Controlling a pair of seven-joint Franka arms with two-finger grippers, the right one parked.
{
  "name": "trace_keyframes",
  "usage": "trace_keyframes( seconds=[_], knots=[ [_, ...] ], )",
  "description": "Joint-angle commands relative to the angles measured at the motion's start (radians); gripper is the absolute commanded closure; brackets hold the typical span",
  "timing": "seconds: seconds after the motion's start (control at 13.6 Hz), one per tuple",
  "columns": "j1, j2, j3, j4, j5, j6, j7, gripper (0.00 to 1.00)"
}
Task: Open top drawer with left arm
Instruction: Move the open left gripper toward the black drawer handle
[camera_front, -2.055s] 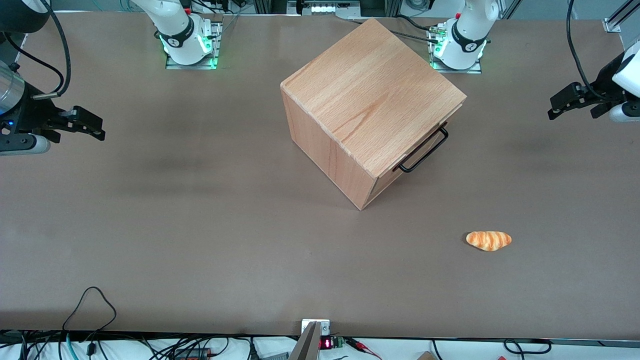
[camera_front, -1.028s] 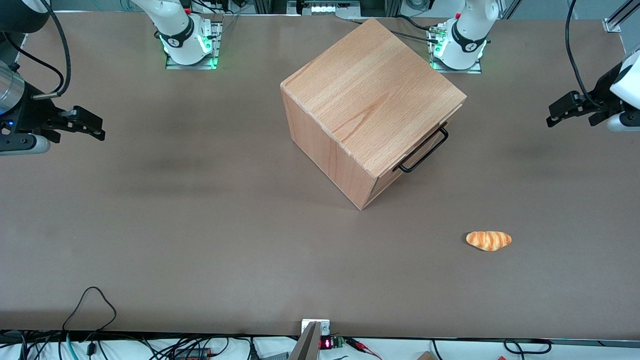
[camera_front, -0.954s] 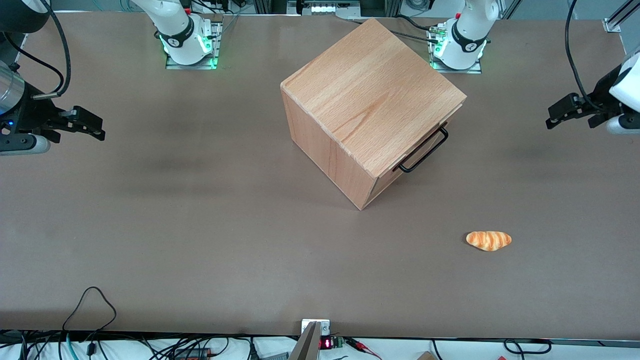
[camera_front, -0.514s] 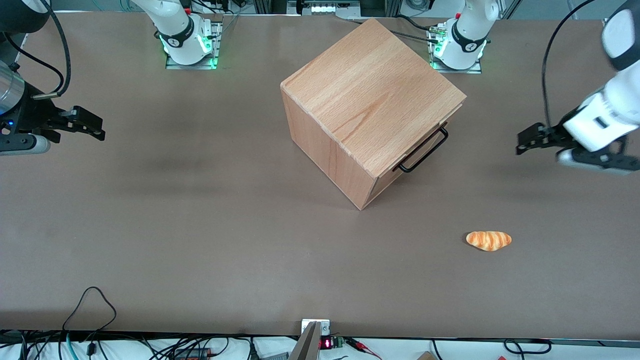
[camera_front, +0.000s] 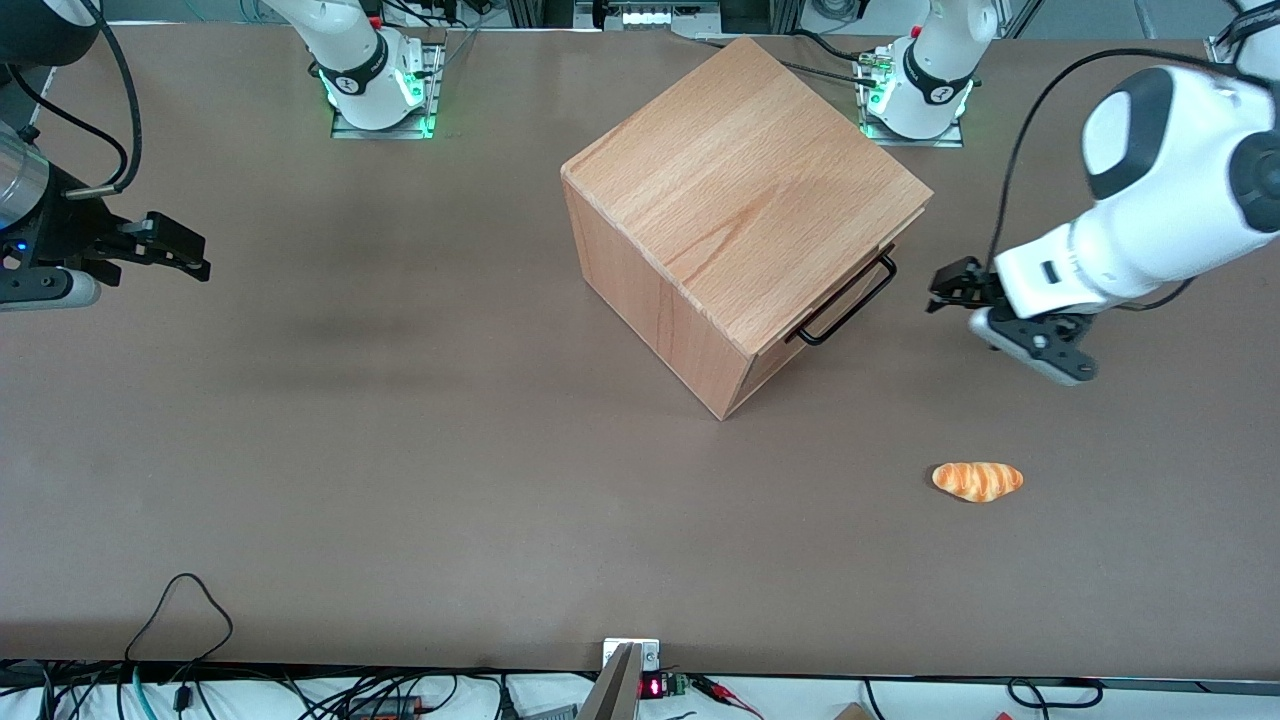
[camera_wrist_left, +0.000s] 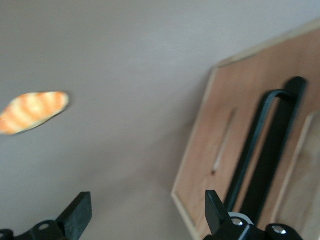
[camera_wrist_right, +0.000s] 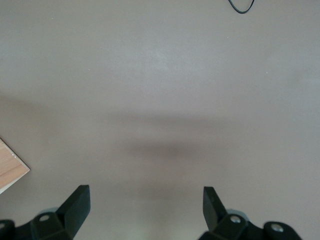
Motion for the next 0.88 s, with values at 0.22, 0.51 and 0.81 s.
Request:
trace_keyframes(
  seconds=[0.22, 0.51, 0.81],
  knots=[
    [-0.003, 0.014, -0.027, -0.051, -0.093, 0.069, 0.180, 0.00],
    [-0.028, 0.040, -0.029, -0.057, -0.109, 0.108, 0.213, 0.00],
    [-0.028, 0.040, -0.031, -0.072, -0.178, 0.108, 0.216, 0.00]
  ],
)
